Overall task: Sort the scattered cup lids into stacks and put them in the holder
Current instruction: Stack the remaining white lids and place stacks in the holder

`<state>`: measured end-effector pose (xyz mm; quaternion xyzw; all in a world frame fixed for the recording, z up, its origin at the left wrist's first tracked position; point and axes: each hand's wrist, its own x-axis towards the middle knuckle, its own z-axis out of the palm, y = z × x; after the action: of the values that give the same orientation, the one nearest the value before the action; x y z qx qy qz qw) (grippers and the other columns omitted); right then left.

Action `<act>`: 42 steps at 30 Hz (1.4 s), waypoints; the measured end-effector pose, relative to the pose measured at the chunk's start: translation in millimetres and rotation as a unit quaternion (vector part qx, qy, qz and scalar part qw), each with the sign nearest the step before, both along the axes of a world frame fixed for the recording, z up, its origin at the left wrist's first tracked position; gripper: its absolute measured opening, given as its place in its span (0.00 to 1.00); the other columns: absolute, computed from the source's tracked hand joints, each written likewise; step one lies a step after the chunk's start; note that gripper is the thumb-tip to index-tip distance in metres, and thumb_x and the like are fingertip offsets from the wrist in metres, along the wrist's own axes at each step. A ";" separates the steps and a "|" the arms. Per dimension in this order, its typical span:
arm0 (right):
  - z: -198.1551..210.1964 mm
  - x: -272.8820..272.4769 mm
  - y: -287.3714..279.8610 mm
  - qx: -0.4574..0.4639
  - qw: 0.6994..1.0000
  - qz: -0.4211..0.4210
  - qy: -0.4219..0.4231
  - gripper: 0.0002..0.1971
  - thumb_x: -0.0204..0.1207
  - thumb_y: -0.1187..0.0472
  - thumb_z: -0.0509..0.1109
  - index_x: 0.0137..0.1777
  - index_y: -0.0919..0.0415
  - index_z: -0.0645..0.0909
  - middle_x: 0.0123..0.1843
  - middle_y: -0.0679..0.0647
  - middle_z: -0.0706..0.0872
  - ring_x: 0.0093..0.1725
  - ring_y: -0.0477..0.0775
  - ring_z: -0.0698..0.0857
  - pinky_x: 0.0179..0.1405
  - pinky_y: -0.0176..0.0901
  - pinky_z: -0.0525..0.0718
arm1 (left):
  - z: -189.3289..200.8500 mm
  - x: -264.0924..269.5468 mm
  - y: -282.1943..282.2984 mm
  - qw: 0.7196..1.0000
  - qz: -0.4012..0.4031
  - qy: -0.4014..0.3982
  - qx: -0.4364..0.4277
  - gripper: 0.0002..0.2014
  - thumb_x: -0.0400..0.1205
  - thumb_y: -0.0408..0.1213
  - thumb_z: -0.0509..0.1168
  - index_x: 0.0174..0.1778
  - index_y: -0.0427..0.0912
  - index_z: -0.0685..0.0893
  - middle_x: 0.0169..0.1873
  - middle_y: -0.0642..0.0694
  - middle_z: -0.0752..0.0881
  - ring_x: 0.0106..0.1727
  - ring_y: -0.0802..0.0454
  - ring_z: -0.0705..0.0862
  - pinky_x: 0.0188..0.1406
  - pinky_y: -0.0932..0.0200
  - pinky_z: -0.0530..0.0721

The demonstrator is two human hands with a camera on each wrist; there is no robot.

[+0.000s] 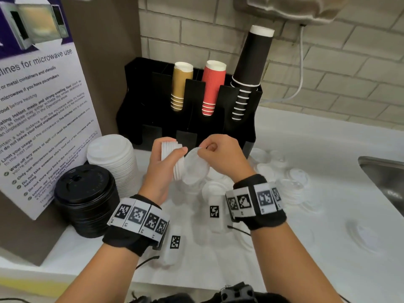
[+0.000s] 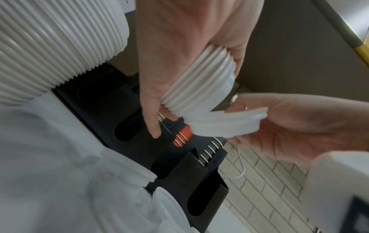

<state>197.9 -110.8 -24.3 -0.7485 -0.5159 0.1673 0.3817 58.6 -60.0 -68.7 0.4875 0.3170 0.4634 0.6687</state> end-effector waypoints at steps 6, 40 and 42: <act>-6.0 -20.4 -21.2 0.059 0.982 0.044 0.176 0.17 0.72 0.53 0.78 0.59 0.57 0.84 0.55 0.48 0.88 0.53 0.42 0.87 0.55 0.36 0.85 | 4.7 6.9 -2.9 0.999 -0.011 -0.037 -0.029 0.10 0.81 0.38 0.67 0.55 0.54 0.78 0.44 0.52 0.84 0.42 0.56 0.87 0.31 0.59 0.84; -8.7 -18.2 -29.9 0.111 0.961 0.149 0.204 0.23 0.72 0.64 0.78 0.66 0.53 0.79 0.61 0.49 0.84 0.61 0.50 0.84 0.51 0.42 0.88 | 19.9 -5.7 -2.6 0.992 -0.119 0.011 -0.041 0.20 0.74 0.54 0.73 0.59 0.53 0.80 0.62 0.40 0.83 0.59 0.42 0.85 0.55 0.34 0.84; -5.1 -21.2 -23.2 0.108 0.961 0.163 0.195 0.22 0.73 0.62 0.78 0.66 0.52 0.80 0.59 0.49 0.85 0.59 0.48 0.85 0.49 0.39 0.87 | 19.5 -7.7 2.2 0.994 -0.101 -0.001 -0.042 0.15 0.75 0.45 0.72 0.56 0.53 0.81 0.57 0.42 0.85 0.57 0.42 0.86 0.50 0.37 0.87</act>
<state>176.7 -134.0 -29.5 -0.5610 -0.5614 0.3135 0.5213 51.0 -57.8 -49.1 0.4881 0.2846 0.3804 0.7321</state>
